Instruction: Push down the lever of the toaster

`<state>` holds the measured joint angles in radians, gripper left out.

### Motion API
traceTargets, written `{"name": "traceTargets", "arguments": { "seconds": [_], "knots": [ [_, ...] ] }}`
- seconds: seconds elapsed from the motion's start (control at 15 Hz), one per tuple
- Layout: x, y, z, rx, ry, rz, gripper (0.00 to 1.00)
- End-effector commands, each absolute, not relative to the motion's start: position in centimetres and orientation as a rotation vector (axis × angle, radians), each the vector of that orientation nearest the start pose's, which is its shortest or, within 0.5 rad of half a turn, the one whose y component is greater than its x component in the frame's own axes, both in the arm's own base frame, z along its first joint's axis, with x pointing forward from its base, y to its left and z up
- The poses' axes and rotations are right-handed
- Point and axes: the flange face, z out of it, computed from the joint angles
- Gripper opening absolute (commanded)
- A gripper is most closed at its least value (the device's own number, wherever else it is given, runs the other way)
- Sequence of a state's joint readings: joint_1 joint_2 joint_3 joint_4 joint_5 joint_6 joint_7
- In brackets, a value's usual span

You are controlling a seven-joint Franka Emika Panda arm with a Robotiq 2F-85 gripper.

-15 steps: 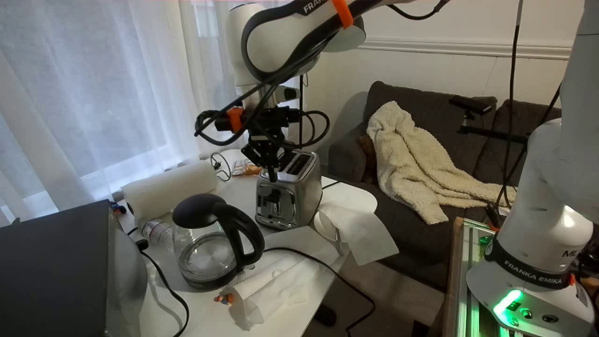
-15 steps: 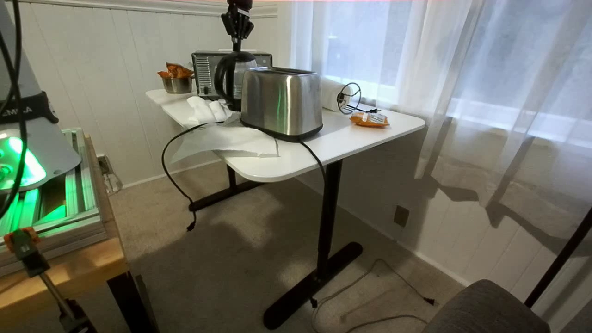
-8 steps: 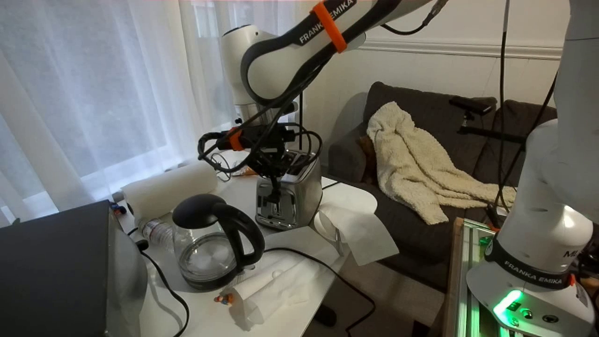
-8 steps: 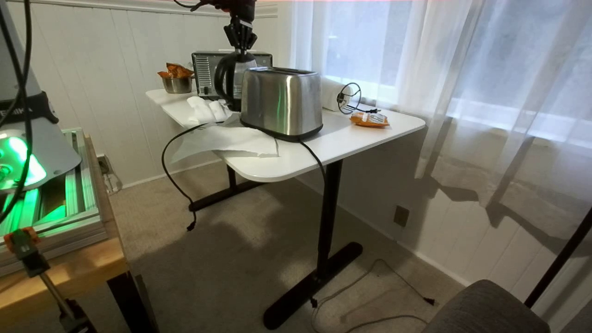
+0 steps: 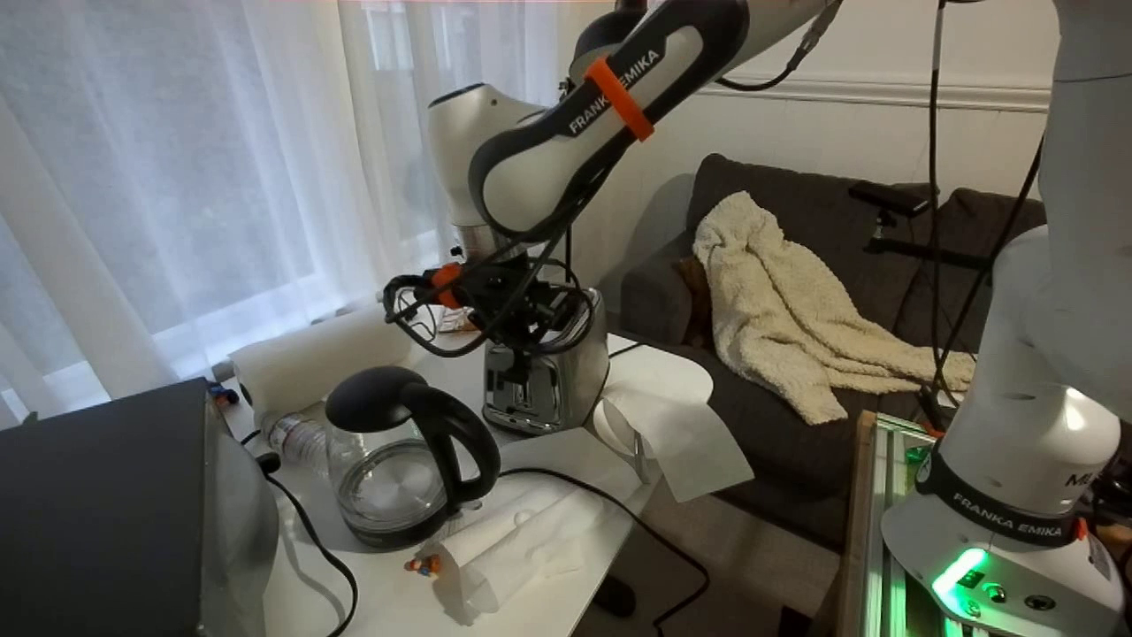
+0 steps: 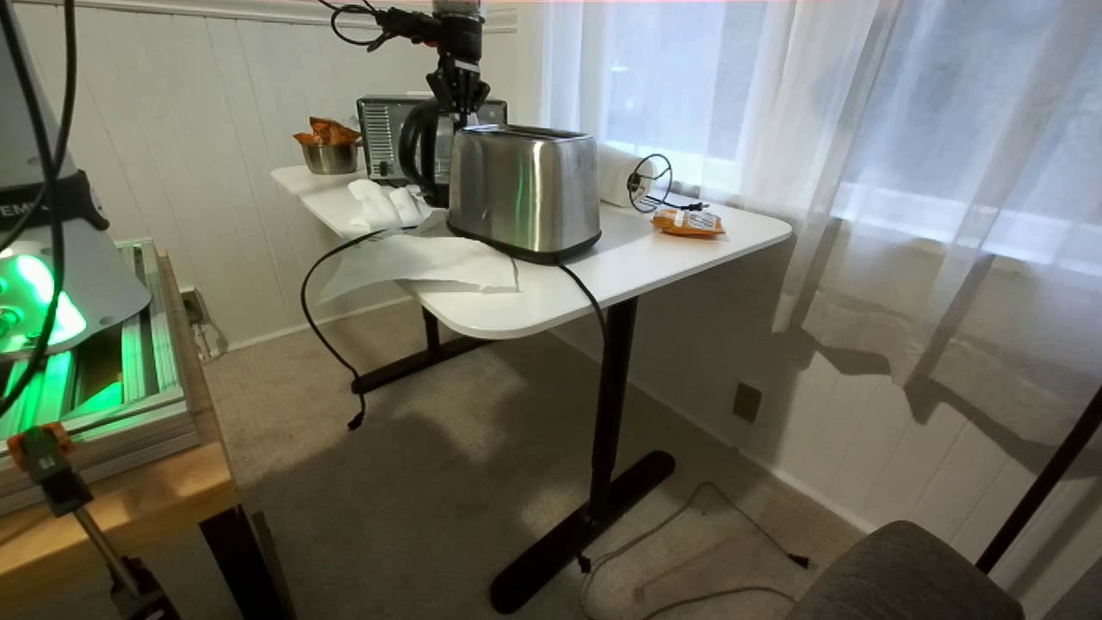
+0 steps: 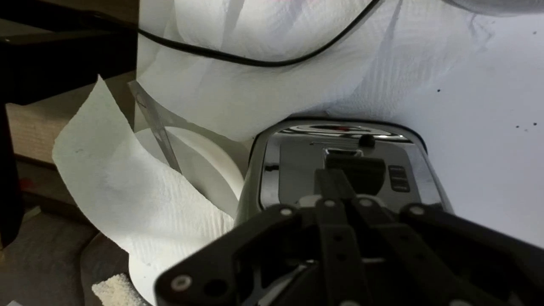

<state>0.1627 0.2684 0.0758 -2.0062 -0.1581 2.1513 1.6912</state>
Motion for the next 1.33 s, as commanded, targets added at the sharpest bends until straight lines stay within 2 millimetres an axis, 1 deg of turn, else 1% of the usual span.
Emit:
{"name": "traceTargets", "arguments": {
  "seconds": [0.0,0.4,0.6,0.87,1.27],
  "knots": [
    [56.6,12.8,30.1,-2.523,2.093,-0.146,0.00],
    [56.7,12.4,28.9,-2.455,2.055,-0.233,0.00],
    [56.8,12.3,28.1,-2.429,2.034,-0.229,0.00],
    [56.7,12.3,26.2,-2.422,2.033,-0.190,0.00],
    [56.6,12.1,22.5,-2.416,2.050,-0.133,0.00]
  ]
}}
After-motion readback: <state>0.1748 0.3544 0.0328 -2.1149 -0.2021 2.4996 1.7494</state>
